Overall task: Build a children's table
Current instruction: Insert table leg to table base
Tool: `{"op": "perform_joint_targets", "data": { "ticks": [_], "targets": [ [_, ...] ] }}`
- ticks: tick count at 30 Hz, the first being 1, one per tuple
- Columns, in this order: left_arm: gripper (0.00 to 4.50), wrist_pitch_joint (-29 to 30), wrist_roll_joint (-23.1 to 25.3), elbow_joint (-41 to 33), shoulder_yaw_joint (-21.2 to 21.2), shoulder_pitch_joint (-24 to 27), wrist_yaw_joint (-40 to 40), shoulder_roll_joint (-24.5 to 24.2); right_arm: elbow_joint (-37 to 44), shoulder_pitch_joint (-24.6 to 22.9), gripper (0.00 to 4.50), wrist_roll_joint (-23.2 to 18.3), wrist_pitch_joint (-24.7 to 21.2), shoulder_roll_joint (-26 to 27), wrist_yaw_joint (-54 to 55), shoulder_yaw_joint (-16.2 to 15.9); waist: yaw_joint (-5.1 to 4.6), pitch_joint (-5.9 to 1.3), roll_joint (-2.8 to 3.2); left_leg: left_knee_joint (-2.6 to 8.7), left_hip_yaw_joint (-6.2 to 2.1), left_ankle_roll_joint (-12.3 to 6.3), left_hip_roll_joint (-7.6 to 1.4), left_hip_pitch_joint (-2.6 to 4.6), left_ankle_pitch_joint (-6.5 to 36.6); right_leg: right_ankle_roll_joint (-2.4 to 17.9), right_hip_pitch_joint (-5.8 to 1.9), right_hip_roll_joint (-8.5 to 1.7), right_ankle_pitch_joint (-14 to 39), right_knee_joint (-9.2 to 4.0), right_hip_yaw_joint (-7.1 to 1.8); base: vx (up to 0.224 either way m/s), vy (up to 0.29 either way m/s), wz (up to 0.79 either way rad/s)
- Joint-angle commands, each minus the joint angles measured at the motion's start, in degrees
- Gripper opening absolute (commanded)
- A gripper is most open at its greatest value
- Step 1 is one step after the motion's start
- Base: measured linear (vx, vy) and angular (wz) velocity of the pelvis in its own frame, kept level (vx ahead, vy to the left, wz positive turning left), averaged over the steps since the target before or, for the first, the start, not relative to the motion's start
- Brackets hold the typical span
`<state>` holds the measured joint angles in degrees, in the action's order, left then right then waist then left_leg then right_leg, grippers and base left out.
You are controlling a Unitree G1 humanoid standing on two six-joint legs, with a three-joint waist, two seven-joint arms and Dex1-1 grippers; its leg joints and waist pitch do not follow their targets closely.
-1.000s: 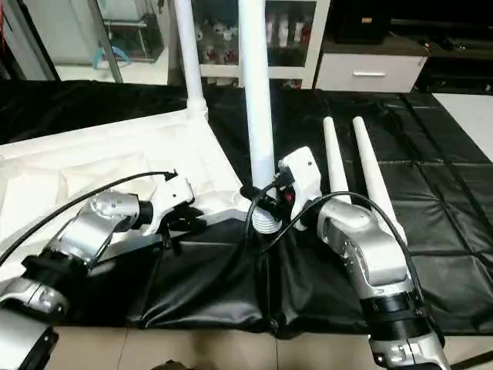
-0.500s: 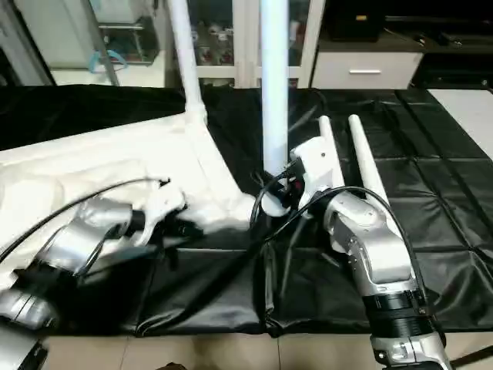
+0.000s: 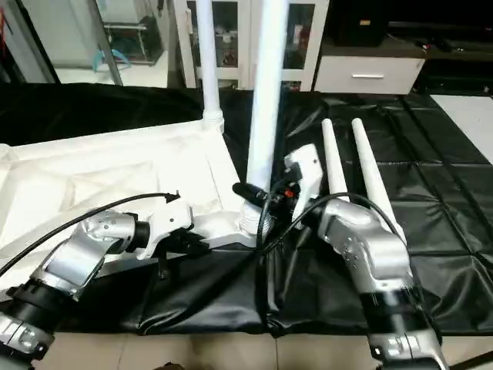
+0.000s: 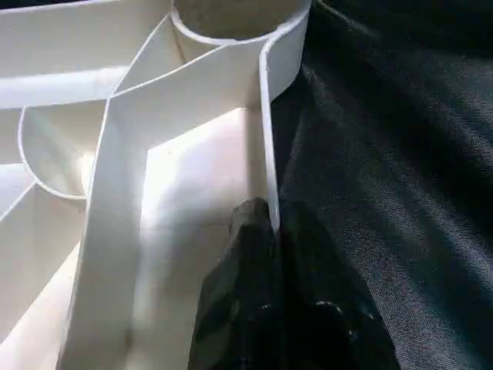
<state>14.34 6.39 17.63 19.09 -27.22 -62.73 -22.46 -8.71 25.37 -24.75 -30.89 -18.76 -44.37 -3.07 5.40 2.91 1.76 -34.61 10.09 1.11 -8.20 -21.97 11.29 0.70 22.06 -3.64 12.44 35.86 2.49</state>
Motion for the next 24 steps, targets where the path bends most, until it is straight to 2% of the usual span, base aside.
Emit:
{"op": "perform_joint_targets", "data": {
  "ticks": [1,8,11,13,17,18,20,21,24],
  "targets": [
    [0.0,0.3,-0.13,0.42,2.56,2.0,0.1,0.38,-1.02,1.42,1.84,0.47,0.78,0.03,-0.76,-0.46,-0.15,-3.62,-1.64,4.05,-1.6,-4.28,-5.09,1.15,3.45,13.27,-1.91,-5.83,3.48,-3.79,-2.77,0.0,0.0,0.0],
    [0.0,1.83,0.01,-1.39,2.36,2.69,0.11,0.0,-7.28,2.8,1.84,2.29,3.06,1.52,-1.11,-1.24,-0.36,-3.47,-1.69,4.19,-1.65,-3.45,-5.16,1.19,5.36,13.34,-1.91,-5.93,5.94,-4.06,-2.8,0.0,0.0,0.0],
    [0.0,1.77,0.04,-1.13,2.35,2.44,0.21,0.0,-8.99,3.01,1.84,2.4,4.27,2.14,-0.3,-0.35,-0.33,-3.64,-1.71,4.14,-1.66,-3.5,-5.11,1.21,4.44,13.62,-2.01,-5.82,3.55,-3.76,-2.75,0.0,0.0,0.0],
    [0.0,1.7,0.04,-0.92,2.34,2.28,0.28,-0.06,-10.75,3.2,1.84,2.33,5.18,2.74,0.45,0.51,-0.37,-3.66,-1.39,4.1,-1.64,-3.5,-5.09,1.22,4.66,13.97,-1.96,-5.86,2.87,-3.81,-2.8,0.0,0.0,0.0],
    [0.0,1.67,0.07,-0.67,2.35,2.04,0.37,-0.1,-14.09,3.32,1.84,2.76,7.7,3.76,1.55,1.48,-0.39,-3.71,-1.13,4.15,-1.69,-2.97,-5.18,1.33,5.41,14.52,-1.98,-5.82,2.35,-3.73,-2.74,0.0,0.0,0.0],
    [0.0,1.63,0.08,-0.59,2.34,1.98,0.37,-0.1,-14.36,3.17,1.84,2.59,8.09,4.0,1.66,1.74,-0.42,-3.72,-1.23,4.15,-1.65,-2.91,-5.14,1.33,5.74,14.61,-2.06,-5.8,2.3,-3.76,-2.78,0.0,0.0,0.0],
    [0.0,1.4,0.13,-0.27,2.3,1.81,0.58,-0.01,-14.71,2.65,1.84,2.18,8.87,4.6,1.85,2.51,-0.37,-3.76,-0.8,4.13,-1.73,-2.8,-5.14,1.31,5.76,14.65,-2.1,-5.79,1.7,-3.69,-2.79,0.0,0.0,0.0],
    [0.0,1.39,0.13,-0.24,2.3,1.79,0.6,0.01,-14.71,2.57,1.84,2.14,8.92,4.64,1.84,2.57,-0.46,-3.74,-0.95,4.2,-1.73,-2.79,-5.16,1.31,6.02,14.71,-2.11,-5.75,1.58,-3.73,-2.77,0.0,0.0,0.0],
    [0.0,1.19,0.06,0.5,2.04,1.4,1.23,0.54,-13.81,-0.09,1.84,0.84,9.81,5.32,0.71,3.71,-0.38,-3.7,-0.83,4.29,-1.73,-2.34,-5.21,1.4,7.48,14.63,-2.15,-5.82,2.76,-3.94,-2.82,0.0,0.0,0.0]
  ]
}}
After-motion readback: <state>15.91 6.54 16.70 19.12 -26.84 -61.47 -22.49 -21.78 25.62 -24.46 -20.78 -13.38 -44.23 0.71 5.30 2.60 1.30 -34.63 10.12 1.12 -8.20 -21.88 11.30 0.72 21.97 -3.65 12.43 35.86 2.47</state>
